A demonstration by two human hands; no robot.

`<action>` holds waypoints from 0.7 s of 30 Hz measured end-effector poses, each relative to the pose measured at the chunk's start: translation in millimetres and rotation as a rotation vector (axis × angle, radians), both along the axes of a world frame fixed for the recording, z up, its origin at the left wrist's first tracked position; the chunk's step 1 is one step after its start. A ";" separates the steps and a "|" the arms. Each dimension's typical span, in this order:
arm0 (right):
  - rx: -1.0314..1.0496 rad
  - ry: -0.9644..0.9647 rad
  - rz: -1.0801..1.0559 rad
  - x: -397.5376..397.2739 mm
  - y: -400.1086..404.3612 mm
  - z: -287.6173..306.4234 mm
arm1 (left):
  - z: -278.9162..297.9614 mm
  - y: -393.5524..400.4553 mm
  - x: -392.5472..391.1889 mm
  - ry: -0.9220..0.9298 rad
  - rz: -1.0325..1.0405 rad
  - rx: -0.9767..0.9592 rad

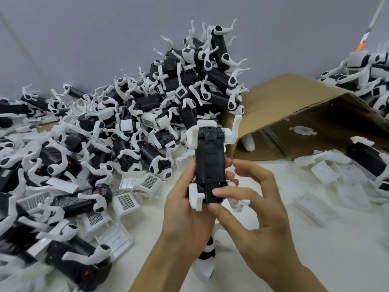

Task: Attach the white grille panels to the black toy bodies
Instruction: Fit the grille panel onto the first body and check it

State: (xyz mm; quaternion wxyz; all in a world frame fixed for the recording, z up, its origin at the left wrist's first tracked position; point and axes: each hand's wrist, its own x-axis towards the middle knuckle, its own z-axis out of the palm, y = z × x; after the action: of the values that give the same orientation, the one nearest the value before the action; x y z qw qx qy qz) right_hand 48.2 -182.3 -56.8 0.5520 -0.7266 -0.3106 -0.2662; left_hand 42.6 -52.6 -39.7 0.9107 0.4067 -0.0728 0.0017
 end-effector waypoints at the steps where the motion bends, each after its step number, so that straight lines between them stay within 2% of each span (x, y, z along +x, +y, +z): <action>1: 0.000 -0.002 0.001 -0.1 0.4 -0.4 | 0.1 0.4 0.0 -0.001 0.005 0.001; 10: 0.005 -0.006 0.000 -2.5 1.6 -0.6 | -1.0 2.3 1.8 0.021 0.004 0.007; 17: -0.064 0.119 -0.096 1.3 0.7 -2.7 | -2.8 3.1 1.8 0.032 0.094 0.027; 21: -0.011 0.004 -0.103 1.8 0.4 -2.5 | 4.2 2.5 2.3 0.076 0.070 -0.030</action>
State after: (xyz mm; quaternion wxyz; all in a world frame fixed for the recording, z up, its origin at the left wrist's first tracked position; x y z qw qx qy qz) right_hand 50.1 -181.9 -59.3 0.5342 -0.7452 -0.2733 -0.2909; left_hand 44.9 -50.1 -35.6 0.9181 0.3952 -0.0239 0.0190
